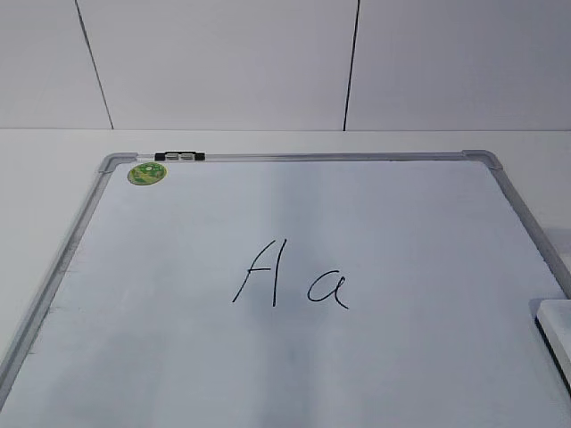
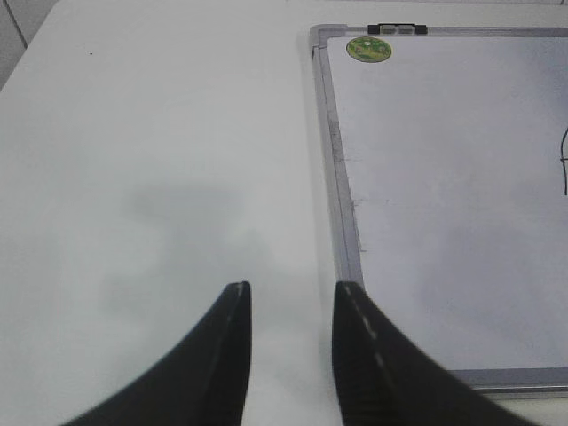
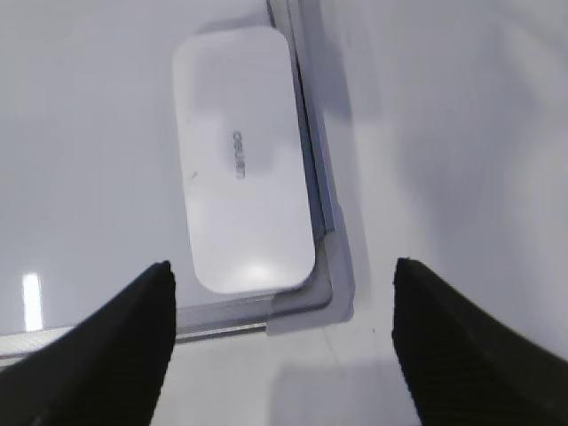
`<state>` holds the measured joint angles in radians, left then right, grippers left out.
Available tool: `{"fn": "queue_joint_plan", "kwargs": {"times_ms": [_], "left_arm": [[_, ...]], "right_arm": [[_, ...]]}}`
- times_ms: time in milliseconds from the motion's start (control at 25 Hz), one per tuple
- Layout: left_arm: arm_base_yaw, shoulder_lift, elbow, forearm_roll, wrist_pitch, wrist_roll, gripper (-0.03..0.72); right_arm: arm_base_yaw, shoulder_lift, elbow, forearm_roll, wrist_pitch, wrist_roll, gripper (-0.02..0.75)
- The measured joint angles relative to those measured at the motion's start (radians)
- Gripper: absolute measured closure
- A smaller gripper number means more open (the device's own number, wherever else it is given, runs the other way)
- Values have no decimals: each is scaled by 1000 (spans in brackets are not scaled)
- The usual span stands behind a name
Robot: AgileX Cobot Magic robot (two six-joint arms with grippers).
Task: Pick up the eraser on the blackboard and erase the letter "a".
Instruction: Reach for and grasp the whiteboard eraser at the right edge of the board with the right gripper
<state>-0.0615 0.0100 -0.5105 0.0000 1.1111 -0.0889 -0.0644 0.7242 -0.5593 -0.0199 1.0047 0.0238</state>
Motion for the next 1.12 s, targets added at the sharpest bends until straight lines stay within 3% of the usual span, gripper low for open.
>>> {"fn": "queue_joint_plan", "kwargs": {"times_ms": [240,640,1120], "left_arm": [[0,0,0,0,-2,0,454],[0,0,0,0,-2,0,453],[0,0,0,-5,-2,0,453]], "right_arm": [[0,89,-72,6,-45,-11,153],[0,305,-105,201,-16,-179,75],[0,458,-247,176,33,-121,72]]}}
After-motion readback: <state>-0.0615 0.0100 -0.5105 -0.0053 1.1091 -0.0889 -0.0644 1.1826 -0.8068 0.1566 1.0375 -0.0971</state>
